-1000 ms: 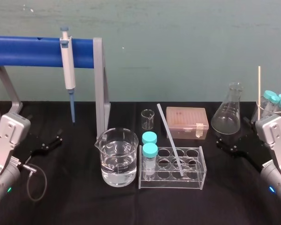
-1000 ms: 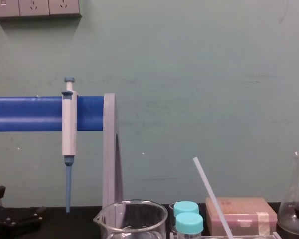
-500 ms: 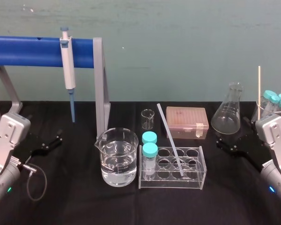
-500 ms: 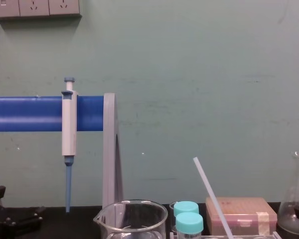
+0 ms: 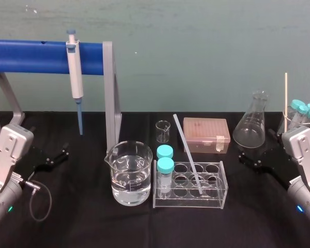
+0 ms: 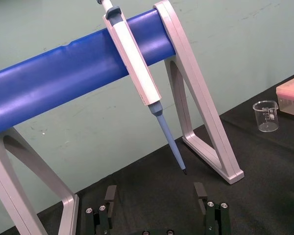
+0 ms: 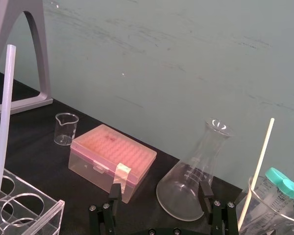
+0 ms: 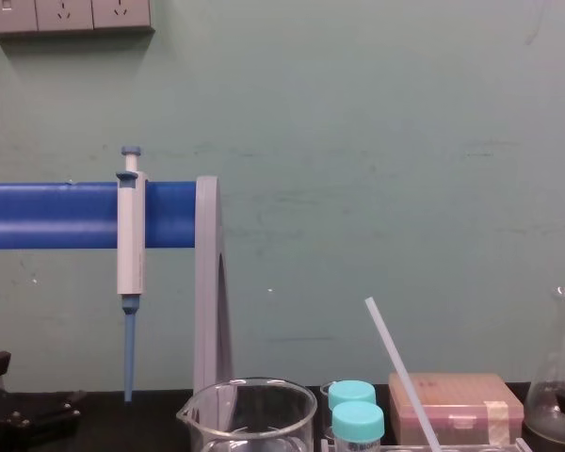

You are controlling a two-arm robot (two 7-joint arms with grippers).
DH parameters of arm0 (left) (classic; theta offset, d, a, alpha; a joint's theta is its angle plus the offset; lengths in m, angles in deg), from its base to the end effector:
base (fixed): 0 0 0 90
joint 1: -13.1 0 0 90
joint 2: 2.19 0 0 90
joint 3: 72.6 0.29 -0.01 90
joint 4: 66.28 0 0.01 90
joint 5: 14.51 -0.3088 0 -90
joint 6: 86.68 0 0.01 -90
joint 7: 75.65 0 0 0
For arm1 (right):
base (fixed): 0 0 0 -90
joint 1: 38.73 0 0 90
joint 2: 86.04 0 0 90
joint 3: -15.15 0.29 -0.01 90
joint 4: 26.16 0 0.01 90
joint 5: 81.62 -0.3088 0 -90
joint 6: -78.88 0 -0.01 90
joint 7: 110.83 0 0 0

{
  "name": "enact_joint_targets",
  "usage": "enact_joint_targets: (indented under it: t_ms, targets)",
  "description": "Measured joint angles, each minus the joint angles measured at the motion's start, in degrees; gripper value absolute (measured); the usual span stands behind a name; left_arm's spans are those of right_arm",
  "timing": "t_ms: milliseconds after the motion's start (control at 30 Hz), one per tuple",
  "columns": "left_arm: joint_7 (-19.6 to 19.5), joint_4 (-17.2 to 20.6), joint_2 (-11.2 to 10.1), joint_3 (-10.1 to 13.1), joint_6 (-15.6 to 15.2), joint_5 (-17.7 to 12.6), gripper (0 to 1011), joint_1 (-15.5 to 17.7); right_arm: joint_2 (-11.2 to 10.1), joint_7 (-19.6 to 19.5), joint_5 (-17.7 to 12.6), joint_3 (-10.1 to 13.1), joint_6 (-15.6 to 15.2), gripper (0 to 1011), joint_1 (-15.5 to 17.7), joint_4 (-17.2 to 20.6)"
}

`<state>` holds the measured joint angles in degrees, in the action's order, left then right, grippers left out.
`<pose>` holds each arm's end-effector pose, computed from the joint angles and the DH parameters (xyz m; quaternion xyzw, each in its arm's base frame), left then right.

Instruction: Pick up the stirring rod with one hand, then place it down.

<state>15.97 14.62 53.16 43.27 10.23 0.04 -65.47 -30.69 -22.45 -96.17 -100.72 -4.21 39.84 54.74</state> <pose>0.3581 0.0827 -0.3023 0.1415 -0.1325 0.5799 0.7913 0.3581 -0.0827 -0.3023 -0.1415 -0.1325 -0.5799 0.7913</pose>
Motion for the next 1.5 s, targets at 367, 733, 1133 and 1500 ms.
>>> enact_joint_targets:
  t_ms: [367,733,1133,1500]
  targets:
    - [0.0,0.0,0.0,0.0,0.0,0.0,1000,0.0,0.0,0.0,0.0,0.0,0.0,1003,0.0,0.0]
    - [0.0,0.0,0.0,0.0,0.0,0.0,1000,0.0,1.43,3.27,-4.92,3.29,-1.55,1003,-0.07,0.42]
    - [0.0,0.0,0.0,0.0,0.0,0.0,1000,0.0,5.67,15.08,-17.33,5.69,-11.63,1003,-3.65,3.63]
    - [0.0,0.0,0.0,0.0,0.0,0.0,1000,0.0,8.18,21.84,-15.33,2.09,-13.02,1003,-7.15,3.38]
